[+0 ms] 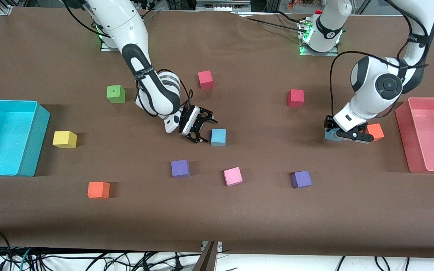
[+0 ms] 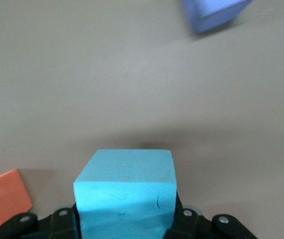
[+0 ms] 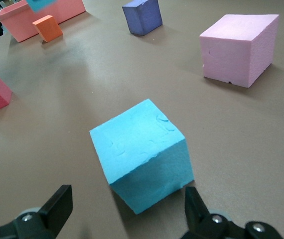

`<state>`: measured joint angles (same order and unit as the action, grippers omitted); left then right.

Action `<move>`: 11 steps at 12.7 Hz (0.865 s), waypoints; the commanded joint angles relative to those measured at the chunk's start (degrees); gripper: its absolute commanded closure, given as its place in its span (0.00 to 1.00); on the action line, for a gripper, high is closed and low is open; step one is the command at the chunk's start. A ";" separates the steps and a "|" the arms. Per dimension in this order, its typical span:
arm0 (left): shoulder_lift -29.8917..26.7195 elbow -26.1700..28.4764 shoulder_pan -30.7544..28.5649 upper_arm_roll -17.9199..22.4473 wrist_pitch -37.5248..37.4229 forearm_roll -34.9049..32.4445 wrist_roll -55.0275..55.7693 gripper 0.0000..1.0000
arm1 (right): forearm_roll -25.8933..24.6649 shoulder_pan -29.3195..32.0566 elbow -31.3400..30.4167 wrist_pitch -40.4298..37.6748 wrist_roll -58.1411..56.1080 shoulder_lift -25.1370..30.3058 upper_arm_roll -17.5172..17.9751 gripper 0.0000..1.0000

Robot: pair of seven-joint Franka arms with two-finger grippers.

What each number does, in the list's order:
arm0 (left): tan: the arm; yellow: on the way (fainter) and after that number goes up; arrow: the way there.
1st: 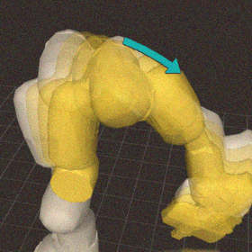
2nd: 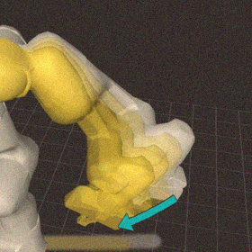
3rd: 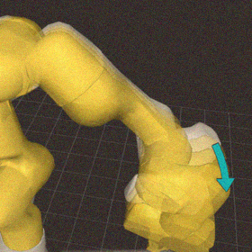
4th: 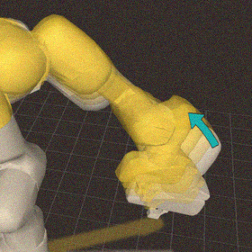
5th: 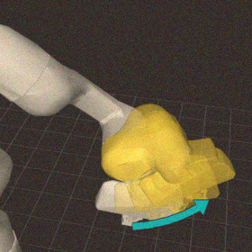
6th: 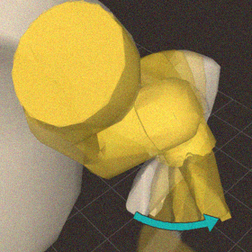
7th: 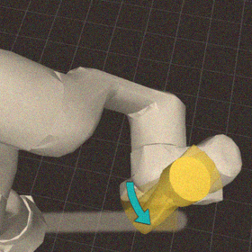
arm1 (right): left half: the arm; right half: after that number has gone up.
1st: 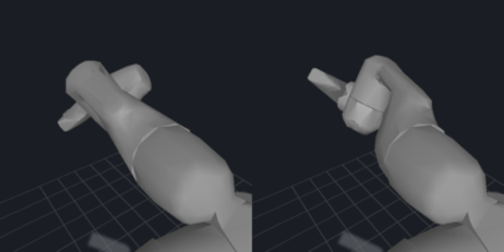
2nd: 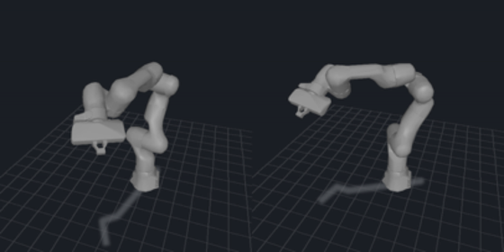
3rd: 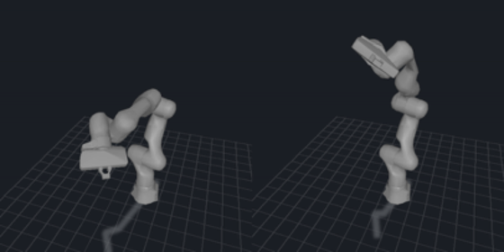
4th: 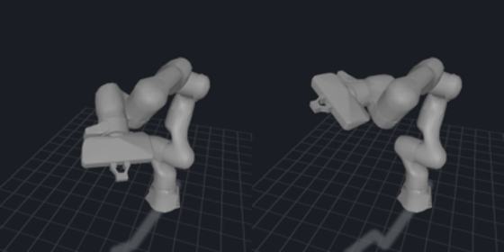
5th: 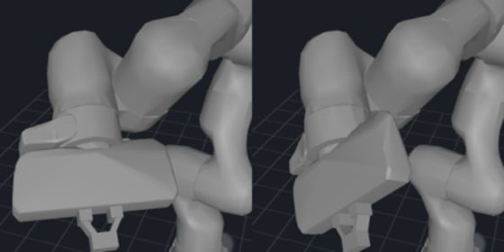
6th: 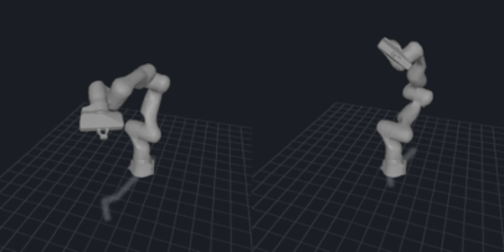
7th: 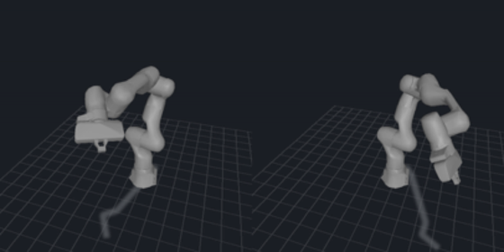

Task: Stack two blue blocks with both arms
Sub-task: 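Carry the held cube with the left gripper onto the placed blue cube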

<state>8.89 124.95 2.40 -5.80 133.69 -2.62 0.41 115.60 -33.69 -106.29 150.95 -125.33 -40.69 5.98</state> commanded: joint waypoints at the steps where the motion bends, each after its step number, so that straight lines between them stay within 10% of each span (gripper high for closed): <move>1: 0.34 -7.33 5.39 -2.98 -5.89 2.18 9.73 1.00 | 1.73 -0.33 0.73 -0.57 -1.67 -0.35 -0.35 0.00; 11: 27.92 -38.53 32.31 -0.01 -5.80 5.79 47.66 1.00 | 1.65 -0.24 0.73 -0.57 -1.67 -0.35 -0.44 0.00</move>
<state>31.24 94.70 32.44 -8.47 129.48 2.15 46.18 115.76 -33.70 -106.25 150.87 -125.42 -40.71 5.81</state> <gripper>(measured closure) 0.396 0.000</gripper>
